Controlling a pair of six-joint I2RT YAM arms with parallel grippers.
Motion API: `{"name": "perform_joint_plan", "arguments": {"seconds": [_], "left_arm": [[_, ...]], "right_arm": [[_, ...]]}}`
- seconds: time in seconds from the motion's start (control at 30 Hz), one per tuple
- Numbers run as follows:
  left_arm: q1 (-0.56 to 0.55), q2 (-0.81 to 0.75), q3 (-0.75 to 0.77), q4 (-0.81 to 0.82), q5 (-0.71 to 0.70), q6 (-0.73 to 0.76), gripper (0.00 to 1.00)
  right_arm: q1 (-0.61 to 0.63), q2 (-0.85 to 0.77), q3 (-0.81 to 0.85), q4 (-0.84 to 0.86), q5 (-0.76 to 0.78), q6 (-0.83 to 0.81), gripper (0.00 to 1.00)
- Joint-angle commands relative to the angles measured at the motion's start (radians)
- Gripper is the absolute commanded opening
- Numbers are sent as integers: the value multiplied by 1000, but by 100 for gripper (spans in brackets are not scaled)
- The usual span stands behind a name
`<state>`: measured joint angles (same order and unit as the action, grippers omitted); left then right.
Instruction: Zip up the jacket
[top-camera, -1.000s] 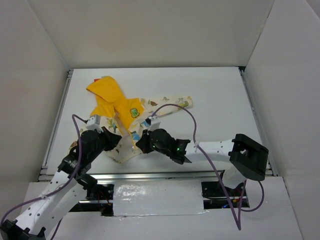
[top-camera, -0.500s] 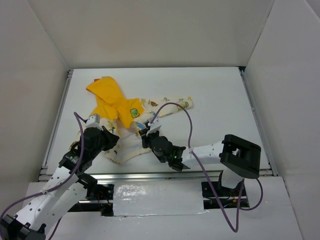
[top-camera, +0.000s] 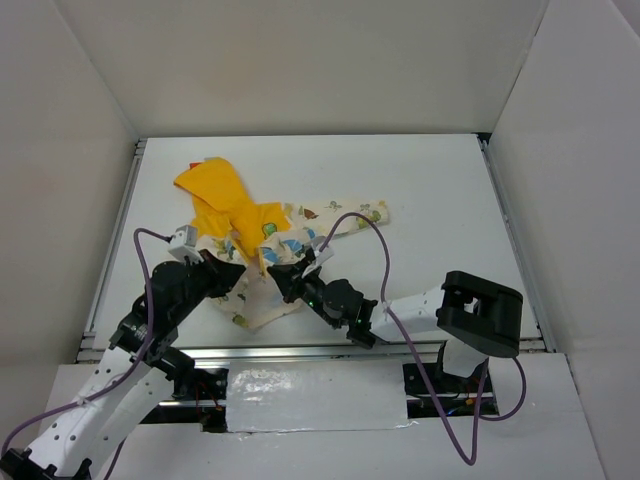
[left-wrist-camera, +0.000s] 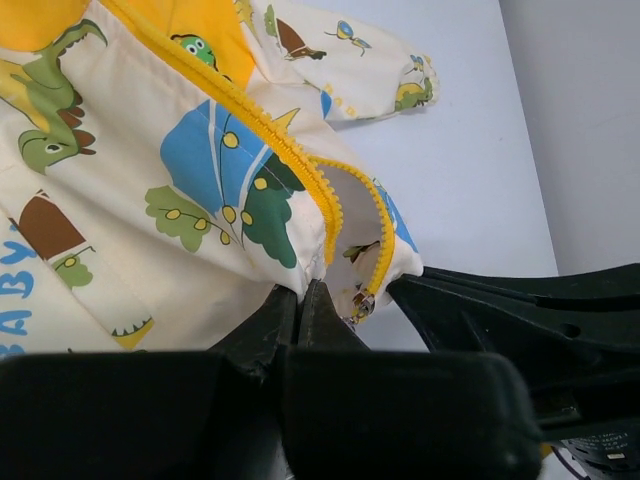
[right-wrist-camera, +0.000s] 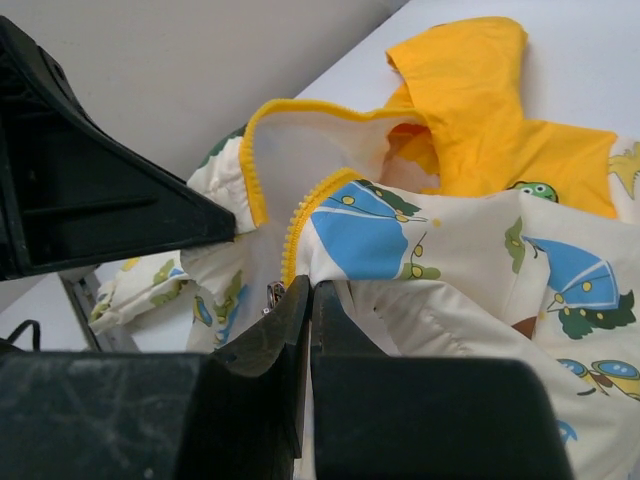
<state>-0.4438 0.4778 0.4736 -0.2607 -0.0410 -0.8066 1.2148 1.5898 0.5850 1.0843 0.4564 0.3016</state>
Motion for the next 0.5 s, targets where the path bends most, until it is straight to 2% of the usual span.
{"name": "perform_joint_plan", "arguments": {"seconds": [0.0,0.13,0.47], "left_arm": [[4,-11,-10,92,56,32,0],[4,-4,-19,103,66,32,0],[4,-18,-39,113,79,24,0]], "right_arm": [[-3,-22,32,69,-54,45,0],[-3,-22,68,-17,-41,89,0],[-37,-5,91,-64,-96,154,0]]}}
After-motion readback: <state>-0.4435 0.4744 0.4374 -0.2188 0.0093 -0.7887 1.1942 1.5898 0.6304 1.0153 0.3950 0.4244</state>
